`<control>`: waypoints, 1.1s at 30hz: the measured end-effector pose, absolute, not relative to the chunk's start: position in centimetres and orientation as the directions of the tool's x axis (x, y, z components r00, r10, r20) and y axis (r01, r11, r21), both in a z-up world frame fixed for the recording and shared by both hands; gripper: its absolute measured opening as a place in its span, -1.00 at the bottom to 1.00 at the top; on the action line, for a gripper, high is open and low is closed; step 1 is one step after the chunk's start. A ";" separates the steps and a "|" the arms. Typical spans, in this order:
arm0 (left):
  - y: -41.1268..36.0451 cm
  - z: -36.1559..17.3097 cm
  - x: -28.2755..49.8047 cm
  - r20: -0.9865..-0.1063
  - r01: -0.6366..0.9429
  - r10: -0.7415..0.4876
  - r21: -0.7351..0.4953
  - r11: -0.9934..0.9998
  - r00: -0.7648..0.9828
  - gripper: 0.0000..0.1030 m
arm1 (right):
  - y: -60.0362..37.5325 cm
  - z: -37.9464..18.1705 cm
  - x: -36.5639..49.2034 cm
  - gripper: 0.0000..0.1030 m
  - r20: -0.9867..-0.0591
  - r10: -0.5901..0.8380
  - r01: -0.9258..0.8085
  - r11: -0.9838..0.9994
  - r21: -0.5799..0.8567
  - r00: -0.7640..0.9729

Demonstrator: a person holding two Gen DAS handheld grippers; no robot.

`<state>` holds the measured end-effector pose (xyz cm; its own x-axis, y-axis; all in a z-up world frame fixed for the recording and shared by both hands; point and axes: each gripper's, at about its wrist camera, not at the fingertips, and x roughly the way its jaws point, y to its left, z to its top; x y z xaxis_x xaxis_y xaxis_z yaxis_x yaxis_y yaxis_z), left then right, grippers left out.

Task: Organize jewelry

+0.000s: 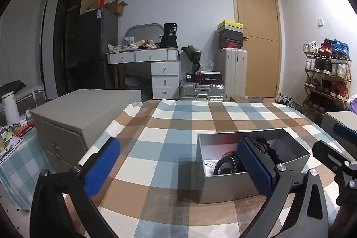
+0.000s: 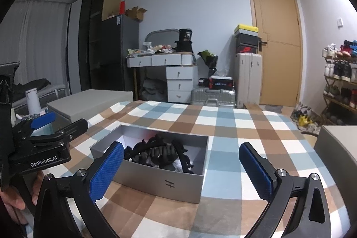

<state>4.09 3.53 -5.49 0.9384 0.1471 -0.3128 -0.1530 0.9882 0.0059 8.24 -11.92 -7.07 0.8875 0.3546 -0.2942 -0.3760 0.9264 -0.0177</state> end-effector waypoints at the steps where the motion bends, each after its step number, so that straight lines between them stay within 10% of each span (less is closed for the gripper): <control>1: 3.5 -5.5 4.1 -0.313 -0.153 0.147 0.005 0.988 0.938 0.98 | -11.9 -7.1 8.3 1.00 -0.296 0.355 -0.377 0.926 -0.018 0.887; 33: 3.1 -5.5 4.0 -0.317 -0.141 0.137 0.013 0.990 0.938 0.98 | -12.0 -7.1 8.2 1.00 -0.298 0.359 -0.381 0.925 -0.016 0.885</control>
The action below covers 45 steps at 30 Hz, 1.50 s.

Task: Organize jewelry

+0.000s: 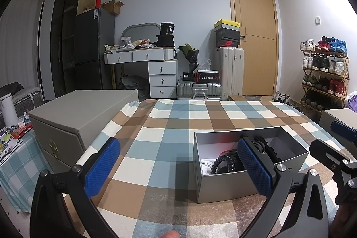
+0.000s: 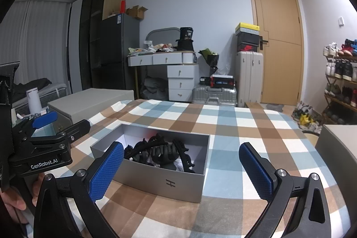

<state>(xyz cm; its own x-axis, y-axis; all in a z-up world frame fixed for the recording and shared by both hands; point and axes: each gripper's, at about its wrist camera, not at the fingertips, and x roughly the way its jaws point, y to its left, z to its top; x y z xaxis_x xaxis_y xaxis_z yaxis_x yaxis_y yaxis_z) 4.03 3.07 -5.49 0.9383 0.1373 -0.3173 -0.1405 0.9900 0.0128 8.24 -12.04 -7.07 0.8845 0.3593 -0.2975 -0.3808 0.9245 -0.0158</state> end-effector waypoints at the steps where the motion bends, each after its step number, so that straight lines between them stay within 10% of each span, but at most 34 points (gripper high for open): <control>1: 3.1 -5.5 4.0 -0.317 -0.141 0.138 0.013 0.990 0.938 0.98 | -12.1 -7.1 8.3 1.00 -0.297 0.359 -0.381 0.925 -0.016 0.885; 45: 2.9 -5.3 3.9 -0.315 -0.116 0.112 0.007 0.993 0.942 0.98 | -12.0 -7.0 8.2 1.00 -0.292 0.359 -0.379 0.925 -0.016 0.887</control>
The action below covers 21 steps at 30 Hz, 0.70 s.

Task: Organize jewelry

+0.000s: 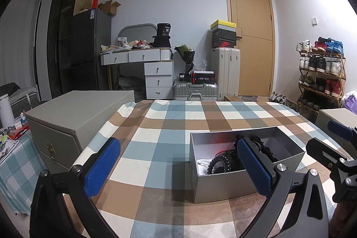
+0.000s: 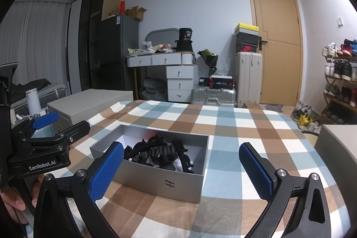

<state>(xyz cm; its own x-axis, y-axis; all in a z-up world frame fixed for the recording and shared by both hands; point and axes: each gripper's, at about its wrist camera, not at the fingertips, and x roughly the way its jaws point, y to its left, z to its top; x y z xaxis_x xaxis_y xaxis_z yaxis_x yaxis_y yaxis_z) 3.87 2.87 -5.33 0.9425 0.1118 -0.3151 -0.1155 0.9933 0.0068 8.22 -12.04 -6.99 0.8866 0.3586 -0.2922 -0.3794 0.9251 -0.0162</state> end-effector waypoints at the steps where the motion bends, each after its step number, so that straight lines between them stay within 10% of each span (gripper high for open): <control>1: 2.8 -5.3 3.8 -0.315 -0.115 0.112 0.007 0.993 0.943 0.98 | -12.0 -7.0 8.2 1.00 -0.292 0.358 -0.379 0.925 -0.016 0.887; 21: 2.9 -5.3 3.8 -0.315 -0.115 0.111 0.007 0.993 0.942 0.98 | -12.3 -7.0 8.3 1.00 -0.293 0.355 -0.375 0.927 -0.013 0.888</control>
